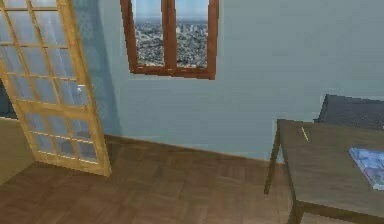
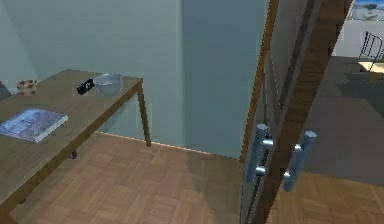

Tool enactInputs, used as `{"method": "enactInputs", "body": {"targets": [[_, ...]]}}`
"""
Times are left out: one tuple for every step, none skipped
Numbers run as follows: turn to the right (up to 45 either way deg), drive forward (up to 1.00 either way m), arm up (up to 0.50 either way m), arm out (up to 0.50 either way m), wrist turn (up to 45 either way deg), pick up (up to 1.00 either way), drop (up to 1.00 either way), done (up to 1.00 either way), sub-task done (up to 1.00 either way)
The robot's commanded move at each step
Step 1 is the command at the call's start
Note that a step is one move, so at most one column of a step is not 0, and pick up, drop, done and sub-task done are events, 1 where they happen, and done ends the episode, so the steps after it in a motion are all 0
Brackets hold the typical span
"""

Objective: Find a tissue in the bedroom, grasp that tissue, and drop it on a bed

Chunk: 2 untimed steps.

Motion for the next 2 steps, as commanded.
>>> {"method": "enactInputs", "body": {"targets": [[12.0, 0.0, 0.0, 0.0, 0.0, 0.0, 0.0, 0.0, 0.0], [0.0, 0.3, 0.0, 0.0, 0.0, 0.0, 0.0, 0.0, 0.0]]}}
